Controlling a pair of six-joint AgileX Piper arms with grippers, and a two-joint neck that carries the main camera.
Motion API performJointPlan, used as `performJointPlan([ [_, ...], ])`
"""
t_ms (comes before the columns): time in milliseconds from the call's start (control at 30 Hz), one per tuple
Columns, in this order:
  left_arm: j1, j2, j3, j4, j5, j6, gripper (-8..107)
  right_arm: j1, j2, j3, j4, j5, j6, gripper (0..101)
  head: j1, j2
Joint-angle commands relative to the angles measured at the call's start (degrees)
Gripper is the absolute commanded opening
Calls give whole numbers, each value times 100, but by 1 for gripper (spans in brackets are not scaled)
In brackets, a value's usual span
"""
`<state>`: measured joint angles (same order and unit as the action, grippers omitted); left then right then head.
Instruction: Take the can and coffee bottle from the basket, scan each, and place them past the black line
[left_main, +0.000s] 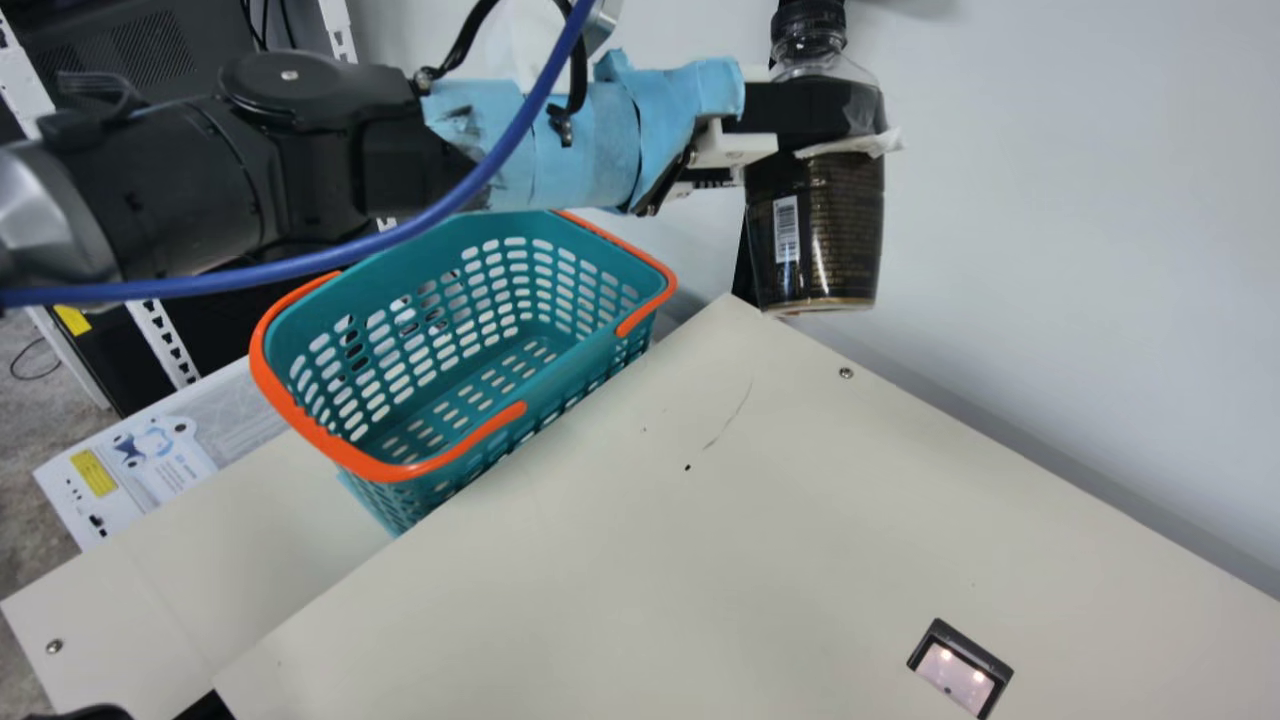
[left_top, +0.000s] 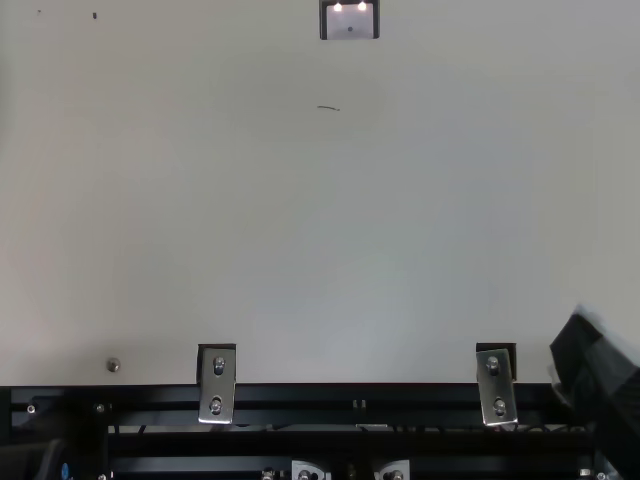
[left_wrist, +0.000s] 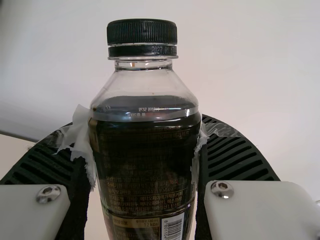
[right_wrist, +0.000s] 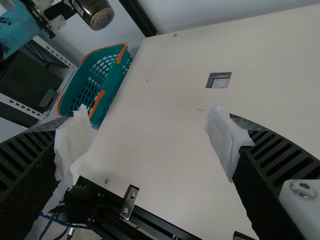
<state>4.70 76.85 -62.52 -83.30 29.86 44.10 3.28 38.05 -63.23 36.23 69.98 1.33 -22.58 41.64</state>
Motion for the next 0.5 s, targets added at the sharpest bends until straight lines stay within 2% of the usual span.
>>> performJointPlan([
  [0,-17,-34,-35,87,18,-171,10,0,0,0,0,0,0,101,-139,91],
  [200,-418,-445,345,-351,-240,-464,10,0,0,0,7,0,0,101,-139,91],
  [467,-1552,-998,982,-1489,-1054,-555,10,0,0,0,2,0,0,101,-139,91],
])
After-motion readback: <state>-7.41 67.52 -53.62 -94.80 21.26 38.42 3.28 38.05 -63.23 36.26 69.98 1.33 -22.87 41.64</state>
